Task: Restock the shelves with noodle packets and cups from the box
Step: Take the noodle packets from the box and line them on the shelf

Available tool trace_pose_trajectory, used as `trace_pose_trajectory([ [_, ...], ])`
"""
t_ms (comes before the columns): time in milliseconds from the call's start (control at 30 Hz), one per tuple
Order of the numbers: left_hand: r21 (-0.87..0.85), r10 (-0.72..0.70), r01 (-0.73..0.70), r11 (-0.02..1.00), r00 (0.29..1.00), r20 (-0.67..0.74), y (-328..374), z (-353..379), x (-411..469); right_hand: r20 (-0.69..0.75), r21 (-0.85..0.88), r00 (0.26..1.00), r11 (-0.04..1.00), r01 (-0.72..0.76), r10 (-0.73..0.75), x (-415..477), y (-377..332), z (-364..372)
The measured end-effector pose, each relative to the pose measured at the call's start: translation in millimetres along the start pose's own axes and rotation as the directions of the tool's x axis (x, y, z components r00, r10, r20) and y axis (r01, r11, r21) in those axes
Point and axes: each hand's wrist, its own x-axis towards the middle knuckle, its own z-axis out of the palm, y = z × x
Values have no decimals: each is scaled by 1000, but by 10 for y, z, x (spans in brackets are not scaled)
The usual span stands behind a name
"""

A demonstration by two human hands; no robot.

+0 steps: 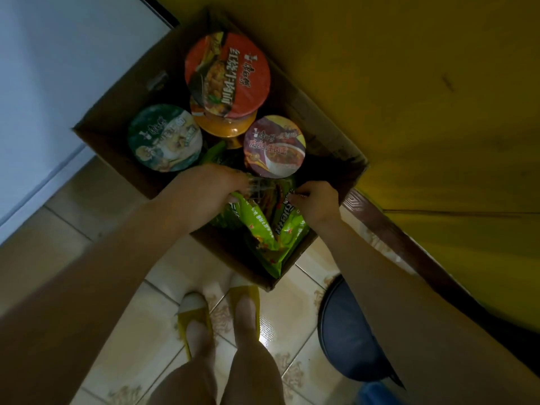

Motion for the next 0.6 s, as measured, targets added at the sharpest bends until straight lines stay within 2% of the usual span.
trace_pose_trajectory([
  [133,119,-86,80,990,995,52,253,-316,-229,11,-20,998,997,69,-69,-336,-261,-188],
  [267,143,-132,129,981,991,12,443,-623,-497,-3,-16,993,993,120,-120,-617,-603,-424],
  [367,87,-180,181,980,983,-22,556,-858,-724,-12,-22,988,988,156,-156,-812,-867,-639],
  [433,12,-165,166,986,984,-71,614,-1027,-896,-18,-31,982,982,188,-189,-956,-1053,-789],
  [600,-144,-152,116,983,950,-273,797,-1513,-1388,-33,-90,951,948,305,-309,-1319,-1559,-1191],
])
